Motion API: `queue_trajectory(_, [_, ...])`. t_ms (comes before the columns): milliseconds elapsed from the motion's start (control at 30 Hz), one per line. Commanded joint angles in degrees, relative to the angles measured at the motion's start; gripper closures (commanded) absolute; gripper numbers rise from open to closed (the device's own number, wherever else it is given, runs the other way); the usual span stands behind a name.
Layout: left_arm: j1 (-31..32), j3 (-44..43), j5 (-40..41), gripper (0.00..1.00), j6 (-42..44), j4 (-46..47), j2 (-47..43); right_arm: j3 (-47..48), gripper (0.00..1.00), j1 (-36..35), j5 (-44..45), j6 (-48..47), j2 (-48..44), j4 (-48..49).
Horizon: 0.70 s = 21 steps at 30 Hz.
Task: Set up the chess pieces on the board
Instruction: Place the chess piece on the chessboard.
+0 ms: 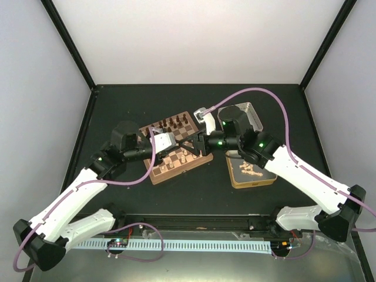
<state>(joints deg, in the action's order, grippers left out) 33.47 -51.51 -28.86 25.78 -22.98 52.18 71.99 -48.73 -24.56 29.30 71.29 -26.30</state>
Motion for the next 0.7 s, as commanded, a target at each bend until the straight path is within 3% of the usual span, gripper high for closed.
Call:
queue_trajectory(0, [1.02, -3.41, 3.87, 0.98, 5.31, -1.85, 1.90, 2.44, 0.50, -0.13, 0.43, 0.60, 2.58, -3.37])
queue_trajectory(300, [3.57, -2.87, 9.68, 0.98, 9.45, 0.57, 4.65, 3.12, 0.60, -0.27, -0.08, 5.99, 6.96, -1.32])
queue_trajectory(667, [6.39, 0.24, 15.05, 0.96, 12.10, 5.07, 4.72, 0.00, 0.60, -0.22, -0.12, 10.98, 8.06, 4.29])
